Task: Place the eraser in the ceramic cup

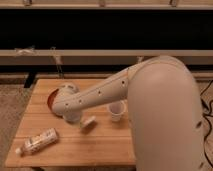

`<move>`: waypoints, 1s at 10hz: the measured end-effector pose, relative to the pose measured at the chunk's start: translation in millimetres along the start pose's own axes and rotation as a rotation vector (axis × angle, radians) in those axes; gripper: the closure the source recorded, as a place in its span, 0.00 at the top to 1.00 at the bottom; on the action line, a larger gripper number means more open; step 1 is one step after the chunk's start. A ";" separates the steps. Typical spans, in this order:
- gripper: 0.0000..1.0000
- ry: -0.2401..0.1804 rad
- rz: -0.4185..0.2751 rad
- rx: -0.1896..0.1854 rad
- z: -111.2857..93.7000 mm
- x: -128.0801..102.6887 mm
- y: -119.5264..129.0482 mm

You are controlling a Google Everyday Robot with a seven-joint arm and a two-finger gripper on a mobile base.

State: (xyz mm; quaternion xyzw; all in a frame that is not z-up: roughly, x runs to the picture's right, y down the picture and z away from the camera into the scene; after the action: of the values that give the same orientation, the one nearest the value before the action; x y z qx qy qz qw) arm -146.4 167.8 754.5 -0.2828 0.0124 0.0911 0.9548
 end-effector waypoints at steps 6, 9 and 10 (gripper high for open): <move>0.00 -0.122 0.155 0.054 -80.1 29.1 -79.6; 0.00 -0.174 0.244 0.075 -126.0 60.8 -107.9; 0.00 -0.189 0.269 0.081 -137.9 73.5 -112.2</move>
State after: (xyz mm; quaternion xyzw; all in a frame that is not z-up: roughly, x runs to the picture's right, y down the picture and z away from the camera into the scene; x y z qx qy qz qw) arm -50.0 12.9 693.5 -0.2299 -0.0359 0.2438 0.9415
